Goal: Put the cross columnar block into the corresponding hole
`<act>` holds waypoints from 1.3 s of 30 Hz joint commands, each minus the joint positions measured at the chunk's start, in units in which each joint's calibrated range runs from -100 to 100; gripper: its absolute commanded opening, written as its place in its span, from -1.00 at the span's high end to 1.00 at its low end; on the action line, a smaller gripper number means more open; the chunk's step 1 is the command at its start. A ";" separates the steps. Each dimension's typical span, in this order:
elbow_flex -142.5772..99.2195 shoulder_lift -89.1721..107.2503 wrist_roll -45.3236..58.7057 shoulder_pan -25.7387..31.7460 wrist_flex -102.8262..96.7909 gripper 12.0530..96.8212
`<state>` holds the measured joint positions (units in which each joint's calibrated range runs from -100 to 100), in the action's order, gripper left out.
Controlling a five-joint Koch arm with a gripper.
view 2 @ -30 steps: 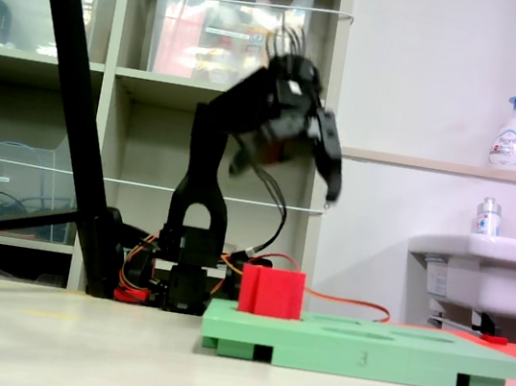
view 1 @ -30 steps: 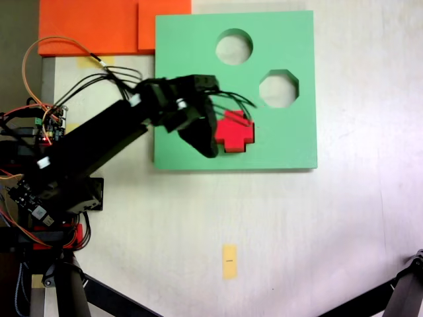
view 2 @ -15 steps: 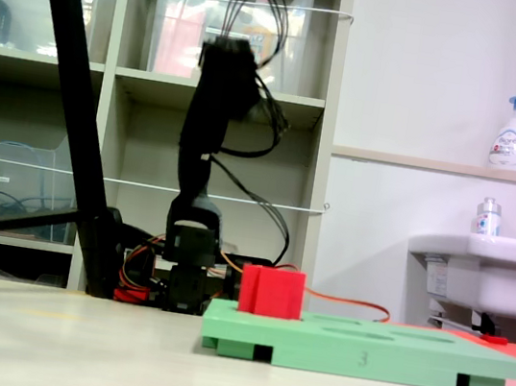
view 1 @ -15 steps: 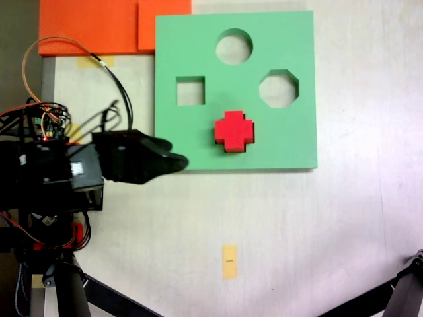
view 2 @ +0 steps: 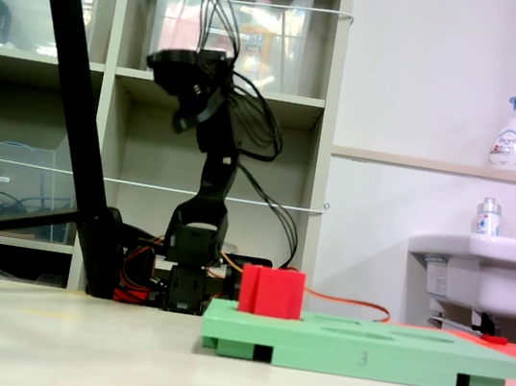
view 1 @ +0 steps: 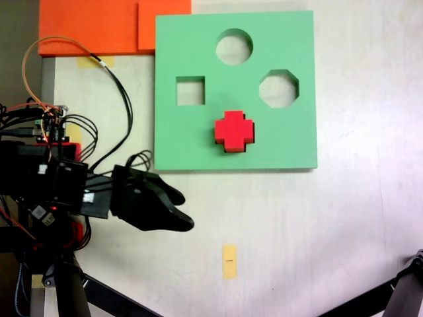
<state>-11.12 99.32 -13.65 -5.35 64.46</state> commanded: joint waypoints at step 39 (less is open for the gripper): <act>-88.88 0.68 13.09 6.64 -66.05 0.12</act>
